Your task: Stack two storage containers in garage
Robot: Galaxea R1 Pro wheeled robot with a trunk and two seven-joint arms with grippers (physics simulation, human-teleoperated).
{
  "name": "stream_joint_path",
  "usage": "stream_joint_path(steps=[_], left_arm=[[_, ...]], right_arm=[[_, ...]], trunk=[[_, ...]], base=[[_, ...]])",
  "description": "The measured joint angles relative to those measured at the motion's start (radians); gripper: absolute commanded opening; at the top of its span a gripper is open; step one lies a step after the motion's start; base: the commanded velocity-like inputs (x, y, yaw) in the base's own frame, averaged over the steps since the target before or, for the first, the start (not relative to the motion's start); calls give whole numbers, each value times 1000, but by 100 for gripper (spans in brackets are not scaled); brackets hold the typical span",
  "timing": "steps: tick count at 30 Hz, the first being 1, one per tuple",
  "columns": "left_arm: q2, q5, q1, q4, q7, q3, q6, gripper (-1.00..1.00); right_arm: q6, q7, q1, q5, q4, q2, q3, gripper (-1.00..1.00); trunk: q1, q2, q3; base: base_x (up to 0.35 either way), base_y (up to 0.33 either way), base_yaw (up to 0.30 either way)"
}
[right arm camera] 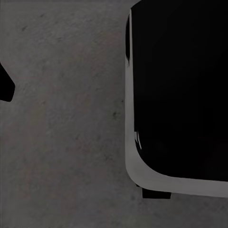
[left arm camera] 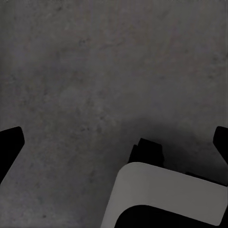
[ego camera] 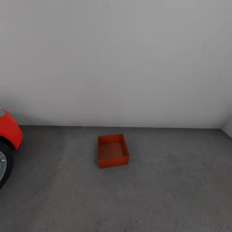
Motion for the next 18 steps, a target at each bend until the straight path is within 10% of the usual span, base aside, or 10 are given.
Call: stream_joint_path(steps=[18], left_arm=[[0, 0, 0, 0, 0, 0, 0, 100]], right_arm=[[-1, 8, 0, 4, 0, -1, 0, 100]], trunk=[[0, 0, 29]], base=[[0, 0, 0]])
